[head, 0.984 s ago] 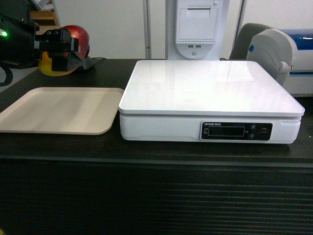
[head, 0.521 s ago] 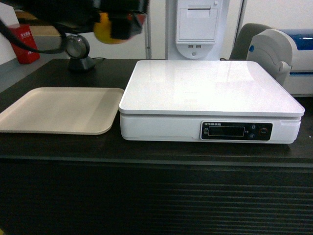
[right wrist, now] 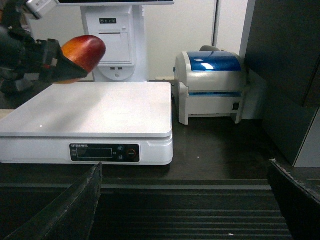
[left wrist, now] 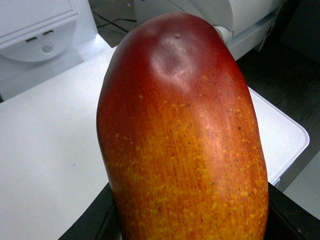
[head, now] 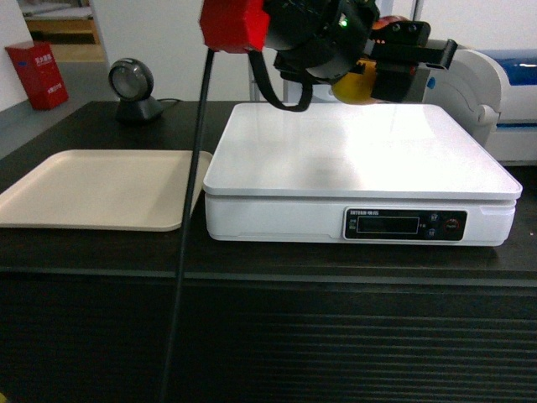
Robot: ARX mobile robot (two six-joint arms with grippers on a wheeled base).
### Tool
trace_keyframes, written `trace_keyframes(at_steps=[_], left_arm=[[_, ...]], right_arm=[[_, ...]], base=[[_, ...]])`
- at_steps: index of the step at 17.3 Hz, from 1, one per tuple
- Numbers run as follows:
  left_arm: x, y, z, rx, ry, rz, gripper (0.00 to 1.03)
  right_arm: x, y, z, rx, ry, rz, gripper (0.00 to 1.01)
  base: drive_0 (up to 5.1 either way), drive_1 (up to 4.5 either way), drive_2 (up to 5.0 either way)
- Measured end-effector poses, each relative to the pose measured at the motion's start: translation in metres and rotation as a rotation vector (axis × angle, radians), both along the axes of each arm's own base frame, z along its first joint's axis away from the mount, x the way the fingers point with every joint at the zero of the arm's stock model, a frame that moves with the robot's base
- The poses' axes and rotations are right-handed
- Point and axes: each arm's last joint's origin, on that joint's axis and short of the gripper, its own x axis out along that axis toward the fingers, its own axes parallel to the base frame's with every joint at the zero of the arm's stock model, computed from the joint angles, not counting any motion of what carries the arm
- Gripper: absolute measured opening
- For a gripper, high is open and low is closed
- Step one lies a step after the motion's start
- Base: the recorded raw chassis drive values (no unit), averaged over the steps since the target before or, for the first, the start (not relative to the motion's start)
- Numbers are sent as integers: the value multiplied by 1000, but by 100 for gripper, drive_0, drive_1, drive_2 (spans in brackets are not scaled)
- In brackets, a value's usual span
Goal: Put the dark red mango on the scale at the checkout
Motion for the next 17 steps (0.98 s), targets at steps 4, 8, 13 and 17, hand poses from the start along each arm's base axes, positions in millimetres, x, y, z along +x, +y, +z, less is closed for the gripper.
trace_keyframes(at_steps=[4,8,13,17], left_arm=[[17,-22,-15,28,48,-6,57],[43,-36,-26,58,89,47,57],[69,-44,-44,88,132,122,57],[81,-45,-52,95,140,179,88]], right_arm=[[0,0,0,0,0,0,98],[0,0,0,0,0,0,98],[0,0,0,0,0,0,98],[0,0,0,0,0,0,98]], base=[[0,0,0],[0,0,0],[0,0,0],[0,0,0]])
